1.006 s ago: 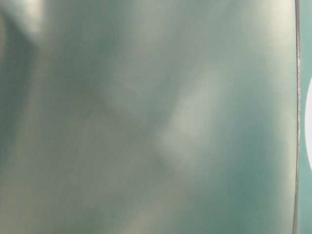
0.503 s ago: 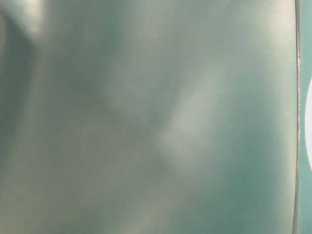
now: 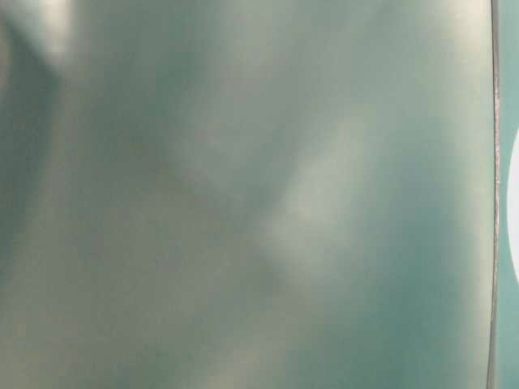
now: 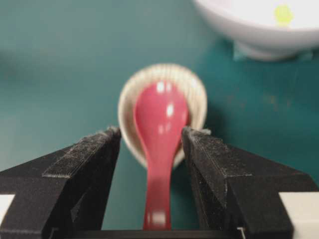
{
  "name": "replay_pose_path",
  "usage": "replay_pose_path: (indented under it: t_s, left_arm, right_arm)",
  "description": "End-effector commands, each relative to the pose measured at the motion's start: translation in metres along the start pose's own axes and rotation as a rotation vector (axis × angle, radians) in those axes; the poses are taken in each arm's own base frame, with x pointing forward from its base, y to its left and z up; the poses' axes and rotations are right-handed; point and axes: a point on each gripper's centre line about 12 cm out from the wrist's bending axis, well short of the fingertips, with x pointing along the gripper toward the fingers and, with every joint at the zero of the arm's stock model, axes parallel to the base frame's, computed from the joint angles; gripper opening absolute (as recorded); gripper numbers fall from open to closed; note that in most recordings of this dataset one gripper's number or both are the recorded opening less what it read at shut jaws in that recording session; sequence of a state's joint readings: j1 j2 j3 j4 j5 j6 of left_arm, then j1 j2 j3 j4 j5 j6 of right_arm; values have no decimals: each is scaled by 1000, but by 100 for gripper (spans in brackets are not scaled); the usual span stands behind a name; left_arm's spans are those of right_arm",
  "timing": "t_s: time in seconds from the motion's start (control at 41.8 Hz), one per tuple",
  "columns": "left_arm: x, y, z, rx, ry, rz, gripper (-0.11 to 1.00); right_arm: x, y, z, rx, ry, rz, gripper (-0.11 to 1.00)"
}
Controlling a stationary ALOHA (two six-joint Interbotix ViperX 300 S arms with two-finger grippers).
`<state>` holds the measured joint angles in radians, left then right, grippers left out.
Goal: Scoop the yellow hexagonal prism block from the bowl with a spoon using the right arm.
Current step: 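Lower the right gripper over the red spoon handle and close on it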
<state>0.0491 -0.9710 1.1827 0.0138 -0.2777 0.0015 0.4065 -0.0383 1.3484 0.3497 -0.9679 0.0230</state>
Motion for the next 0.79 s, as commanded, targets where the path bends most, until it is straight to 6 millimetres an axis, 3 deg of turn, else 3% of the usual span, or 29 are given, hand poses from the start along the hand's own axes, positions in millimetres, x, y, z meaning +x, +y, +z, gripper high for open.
replay_pose_path:
  t_s: [0.0,0.263,0.766]
  left_arm:
    - [3,0,8,3,-21,0,0]
    - [3,0,8,5,-23,-1,0]
    - [3,0,7,6,-15,-1,0]
  right_arm:
    - [4,1,-1,0,1,-7,58]
    - [6,0,-14,-15,50,-18,58]
    - [8,1,-13,-66,51,-16,58]
